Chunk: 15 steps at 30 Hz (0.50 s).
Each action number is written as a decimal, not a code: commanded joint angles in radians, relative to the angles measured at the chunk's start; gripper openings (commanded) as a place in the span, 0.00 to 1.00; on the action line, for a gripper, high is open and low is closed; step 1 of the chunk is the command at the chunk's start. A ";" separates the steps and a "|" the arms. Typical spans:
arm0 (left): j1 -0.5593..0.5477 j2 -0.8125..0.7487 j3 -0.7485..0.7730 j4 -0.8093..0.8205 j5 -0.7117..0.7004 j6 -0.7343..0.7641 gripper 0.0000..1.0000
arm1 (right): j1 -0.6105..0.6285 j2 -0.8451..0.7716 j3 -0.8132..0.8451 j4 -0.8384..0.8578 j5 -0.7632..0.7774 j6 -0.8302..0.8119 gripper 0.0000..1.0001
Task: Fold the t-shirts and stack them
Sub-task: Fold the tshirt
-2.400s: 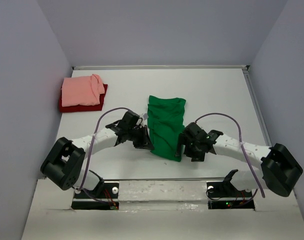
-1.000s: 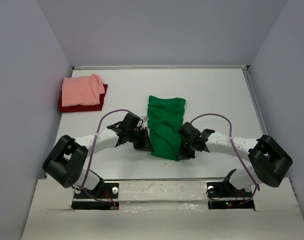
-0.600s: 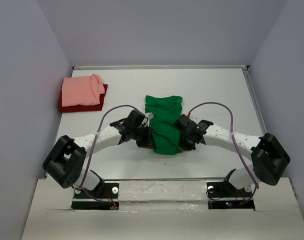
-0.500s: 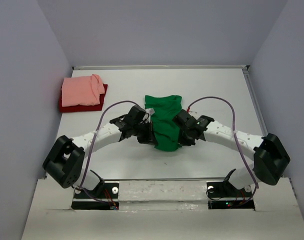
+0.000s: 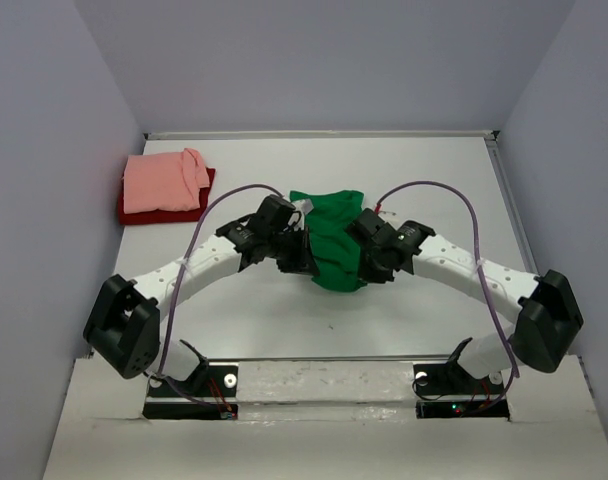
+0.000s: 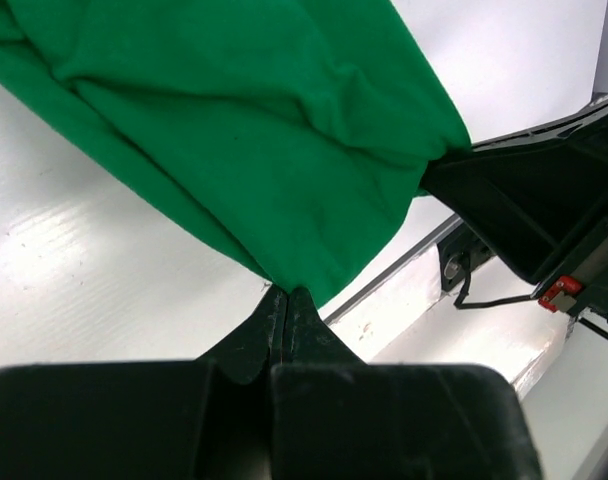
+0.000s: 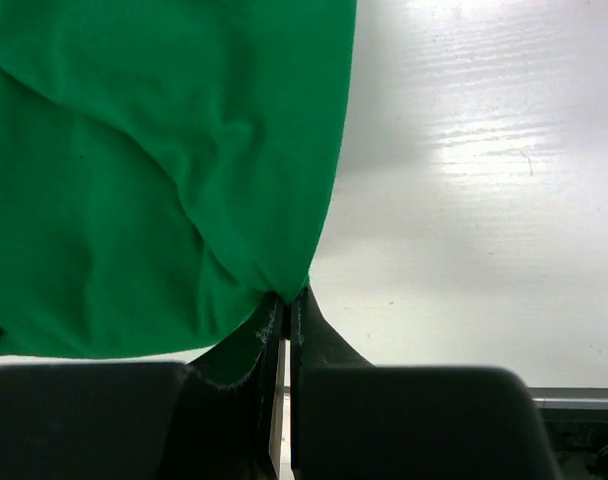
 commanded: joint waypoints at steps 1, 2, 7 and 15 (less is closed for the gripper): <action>-0.013 -0.088 -0.017 -0.032 0.011 0.001 0.00 | 0.015 -0.091 -0.021 -0.071 0.001 0.025 0.00; -0.012 -0.101 -0.023 -0.035 0.011 -0.002 0.00 | 0.016 -0.104 -0.026 -0.079 0.000 0.026 0.00; -0.035 -0.166 -0.063 -0.040 0.001 -0.048 0.00 | 0.055 -0.190 -0.049 -0.156 0.010 0.072 0.00; -0.099 -0.258 -0.089 -0.083 -0.065 -0.135 0.00 | 0.124 -0.259 -0.057 -0.231 0.032 0.166 0.00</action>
